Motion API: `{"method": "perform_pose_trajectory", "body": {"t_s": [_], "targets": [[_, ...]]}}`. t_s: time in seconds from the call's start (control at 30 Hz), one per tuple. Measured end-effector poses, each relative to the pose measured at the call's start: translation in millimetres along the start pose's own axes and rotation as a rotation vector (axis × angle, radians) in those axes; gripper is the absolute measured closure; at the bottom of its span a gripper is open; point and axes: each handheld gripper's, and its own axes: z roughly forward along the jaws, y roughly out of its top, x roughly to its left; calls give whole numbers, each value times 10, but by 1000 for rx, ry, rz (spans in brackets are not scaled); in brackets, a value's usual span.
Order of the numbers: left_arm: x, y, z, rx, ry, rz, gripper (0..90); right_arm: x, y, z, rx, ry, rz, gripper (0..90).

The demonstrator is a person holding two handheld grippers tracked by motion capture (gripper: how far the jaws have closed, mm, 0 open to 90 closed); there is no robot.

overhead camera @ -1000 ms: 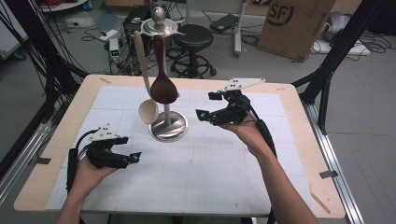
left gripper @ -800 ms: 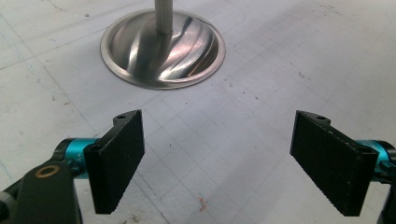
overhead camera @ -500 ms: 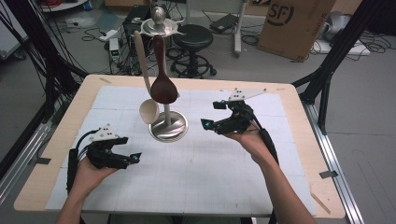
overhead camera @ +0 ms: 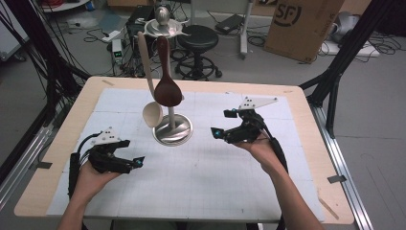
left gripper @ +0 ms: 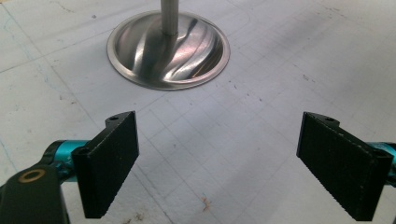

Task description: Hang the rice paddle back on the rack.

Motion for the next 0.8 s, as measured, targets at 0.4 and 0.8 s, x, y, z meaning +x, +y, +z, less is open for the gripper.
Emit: {"method": "perform_pose_trajectory", "body": {"t_s": [0.4, 0.8], "targets": [[-3, 3, 4, 4, 4, 3, 88, -32, -175, -50, 24, -18, 8, 14], [-11, 4, 3, -3, 2, -1, 62, -78, -392, -154, 32, -64, 30, 7]]}}
